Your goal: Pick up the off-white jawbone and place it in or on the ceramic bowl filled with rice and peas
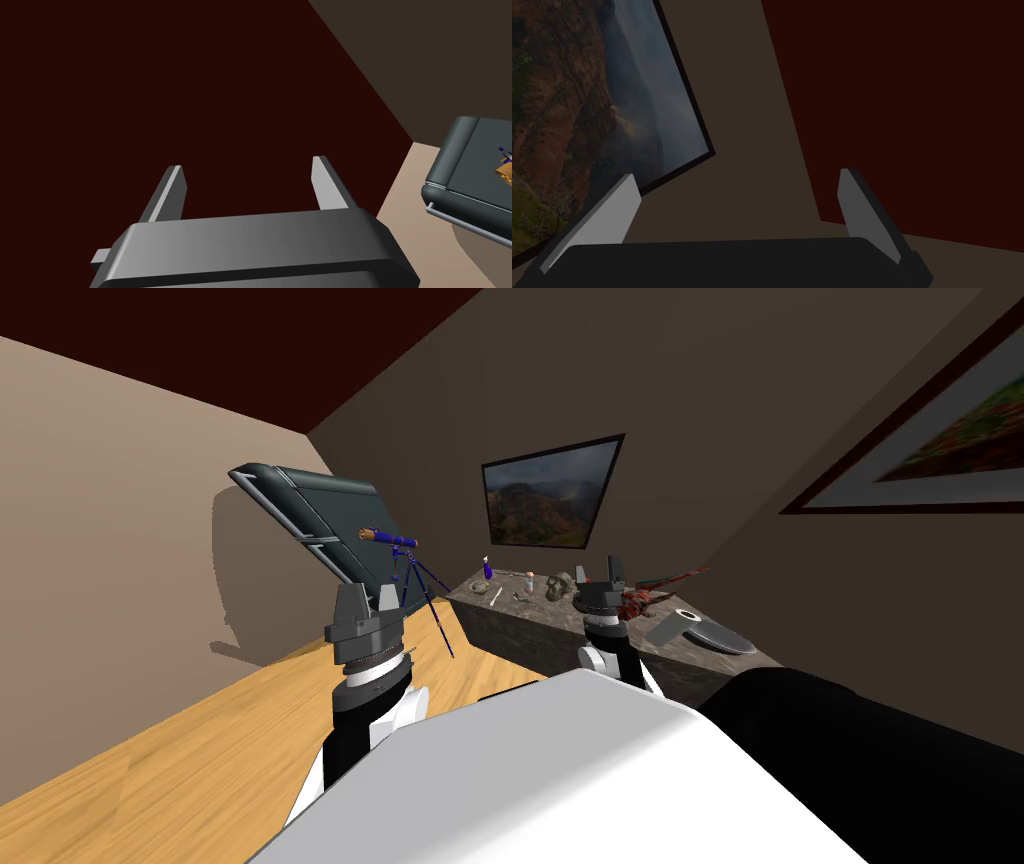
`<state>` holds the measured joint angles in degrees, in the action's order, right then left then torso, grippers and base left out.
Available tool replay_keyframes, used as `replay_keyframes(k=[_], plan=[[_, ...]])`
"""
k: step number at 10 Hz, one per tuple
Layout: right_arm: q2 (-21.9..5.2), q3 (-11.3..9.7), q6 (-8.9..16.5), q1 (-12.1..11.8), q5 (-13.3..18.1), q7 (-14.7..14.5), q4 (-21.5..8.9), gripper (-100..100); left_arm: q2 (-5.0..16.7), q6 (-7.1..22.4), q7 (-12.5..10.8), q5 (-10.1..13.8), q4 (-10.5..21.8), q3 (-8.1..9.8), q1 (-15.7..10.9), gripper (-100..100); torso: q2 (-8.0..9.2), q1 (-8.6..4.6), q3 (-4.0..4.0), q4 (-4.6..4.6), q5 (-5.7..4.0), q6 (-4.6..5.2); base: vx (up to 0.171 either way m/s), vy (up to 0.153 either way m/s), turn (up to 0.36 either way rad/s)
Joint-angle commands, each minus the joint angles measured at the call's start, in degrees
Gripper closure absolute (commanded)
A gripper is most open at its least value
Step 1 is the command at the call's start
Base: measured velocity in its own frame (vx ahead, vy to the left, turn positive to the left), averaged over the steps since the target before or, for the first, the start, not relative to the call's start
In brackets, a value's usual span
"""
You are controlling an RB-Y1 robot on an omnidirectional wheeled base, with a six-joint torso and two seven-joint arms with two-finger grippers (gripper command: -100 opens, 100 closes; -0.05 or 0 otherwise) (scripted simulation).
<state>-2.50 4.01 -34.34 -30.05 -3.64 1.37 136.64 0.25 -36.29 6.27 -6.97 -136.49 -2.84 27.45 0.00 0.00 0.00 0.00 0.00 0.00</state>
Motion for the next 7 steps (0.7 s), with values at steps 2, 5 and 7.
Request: replay_keyframes(k=[2, 5, 7], plan=[[-3.13, 2.46, 0.83, -0.34, -0.62, -0.28, -0.05, -100, 0.0, 0.0, 0.0, 0.0, 0.0, 0.0, 0.0, 0, 0.01, -0.07, 0.0, 0.0, -0.01, -0.01, -0.005, -0.025, 0.085], [-6.79, 6.12, 2.13, -1.07, -1.34, -0.83, -0.53, -100, 0.0, 0.0, 0.0, 0.0, 0.0, 0.0, 0.0, 0, 0.03, -0.16, 0.02, 0.01, -0.04, -0.01, -0.007, -0.035, 0.098], [-9.77, 8.92, 3.17, -1.87, -1.7, -1.39, -1.21, -100, 0.0, 0.0, 0.0, 0.0, 0.0, 0.0, 0.0, 0, 0.01, -0.16, 0.01, 0.0, -0.04, 0.0, -0.001, -0.034, 0.114]])
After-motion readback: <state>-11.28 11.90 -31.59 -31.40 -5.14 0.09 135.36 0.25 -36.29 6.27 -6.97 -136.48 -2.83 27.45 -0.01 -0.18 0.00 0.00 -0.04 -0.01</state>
